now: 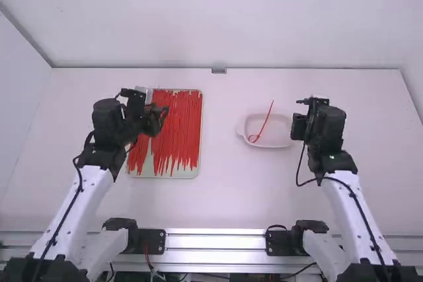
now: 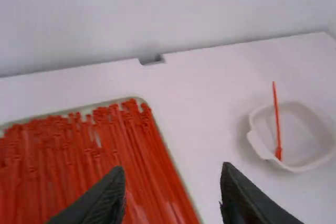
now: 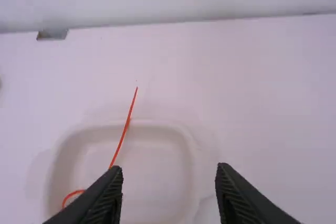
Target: Fasten the cable tie
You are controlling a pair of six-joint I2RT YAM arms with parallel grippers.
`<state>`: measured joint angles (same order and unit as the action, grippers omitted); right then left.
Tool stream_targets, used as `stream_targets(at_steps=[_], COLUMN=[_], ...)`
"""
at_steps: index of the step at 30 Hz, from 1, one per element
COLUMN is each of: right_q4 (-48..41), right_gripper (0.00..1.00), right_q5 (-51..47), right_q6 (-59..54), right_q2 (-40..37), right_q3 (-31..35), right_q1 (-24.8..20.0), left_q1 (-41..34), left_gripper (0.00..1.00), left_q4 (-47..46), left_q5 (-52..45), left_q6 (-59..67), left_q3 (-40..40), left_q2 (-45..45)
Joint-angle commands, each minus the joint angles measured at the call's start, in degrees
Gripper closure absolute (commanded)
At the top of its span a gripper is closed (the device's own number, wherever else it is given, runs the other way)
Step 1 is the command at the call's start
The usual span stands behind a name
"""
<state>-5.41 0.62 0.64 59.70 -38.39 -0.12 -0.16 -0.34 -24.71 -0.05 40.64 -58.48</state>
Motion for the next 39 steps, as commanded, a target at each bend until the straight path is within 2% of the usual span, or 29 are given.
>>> stream_targets(at_steps=[1,3,13,20,30,34,39], right_q4=[2.48,5.41,5.41,5.41,5.41,5.41,5.41], right_gripper=[0.59,0.64,0.88,1.0,1.0,1.0,1.0], right_q5=[-0.62,-0.62,-0.62,-0.62,-0.62,-0.62,-0.62], right_q6=[-0.64,-0.64,-0.64,-0.64,-0.64,-0.64,-0.64], right_q2=[-4.07,-7.01,-20.55,-28.23,-38.45,-42.1,-46.35], right_q3=[3.76,6.71,20.25,27.92,38.15,38.39,38.39], right_q1=[0.12,0.12,0.12,0.12,0.12,0.12,0.12], left_q1=[0.16,0.16,0.16,0.16,0.16,0.16,0.16], left_gripper=[0.58,0.64,0.87,1.0,1.0,1.0,1.0], left_q4=[0.34,0.34,0.34,0.34,0.34,0.34,0.34], left_q5=[6.4,9.35,22.81,24.71,24.71,24.71,24.71], left_q6=[0.05,0.05,0.05,0.05,0.05,0.05,0.05], left_q3=[-3.63,-6.57,-20.03,-27.58,-37.58,-40.64,-40.64], left_q2=[4.26,7.2,20.66,28.22,38.22,41.75,45.88])
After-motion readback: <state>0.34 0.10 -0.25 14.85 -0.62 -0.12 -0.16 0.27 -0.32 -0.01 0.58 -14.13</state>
